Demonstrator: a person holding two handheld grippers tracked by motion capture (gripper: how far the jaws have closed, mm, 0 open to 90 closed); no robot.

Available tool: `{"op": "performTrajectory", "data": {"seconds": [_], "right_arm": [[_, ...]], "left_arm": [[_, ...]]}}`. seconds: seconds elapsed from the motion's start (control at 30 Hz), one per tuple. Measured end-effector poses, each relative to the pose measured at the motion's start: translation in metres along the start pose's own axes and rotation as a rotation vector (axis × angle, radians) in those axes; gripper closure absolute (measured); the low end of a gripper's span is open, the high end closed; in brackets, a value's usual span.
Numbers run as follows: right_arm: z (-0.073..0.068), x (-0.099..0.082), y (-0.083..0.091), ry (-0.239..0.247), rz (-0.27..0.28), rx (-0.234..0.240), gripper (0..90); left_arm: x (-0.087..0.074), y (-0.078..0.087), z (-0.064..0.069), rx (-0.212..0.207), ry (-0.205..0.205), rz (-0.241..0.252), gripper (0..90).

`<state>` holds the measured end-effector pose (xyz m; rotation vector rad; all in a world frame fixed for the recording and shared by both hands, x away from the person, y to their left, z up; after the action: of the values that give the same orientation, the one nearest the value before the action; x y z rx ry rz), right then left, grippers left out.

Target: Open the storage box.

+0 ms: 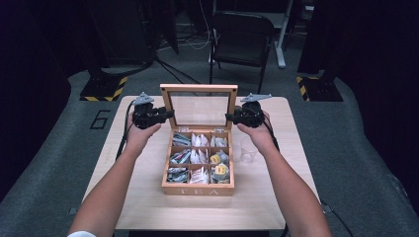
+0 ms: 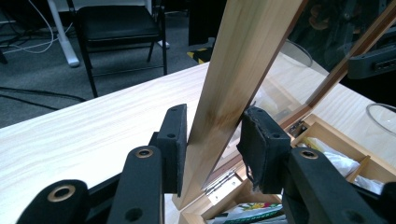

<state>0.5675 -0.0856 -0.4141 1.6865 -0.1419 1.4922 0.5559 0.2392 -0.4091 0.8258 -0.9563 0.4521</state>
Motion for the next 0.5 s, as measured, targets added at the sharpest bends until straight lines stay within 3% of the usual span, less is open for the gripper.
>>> {"op": "performTrajectory", "data": {"seconds": [0.5], "right_arm": [[0.0041, -0.0007, -0.0041, -0.024, 0.007, -0.003, 62.9]], "left_arm": [[-0.0055, -0.0092, -0.0062, 0.023, 0.011, -0.031, 62.7]]}}
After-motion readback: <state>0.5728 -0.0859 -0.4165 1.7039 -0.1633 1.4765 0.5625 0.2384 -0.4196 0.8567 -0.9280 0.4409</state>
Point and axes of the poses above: each handheld gripper's, and its own axes: y roughly backward along the jaws, x roughly out of its top, z roughly to its right, the point moved 4 cm from there along -y, roughly forward along the jaws, and after that the axes turned 13 degrees about y, right-handed, at the moved point
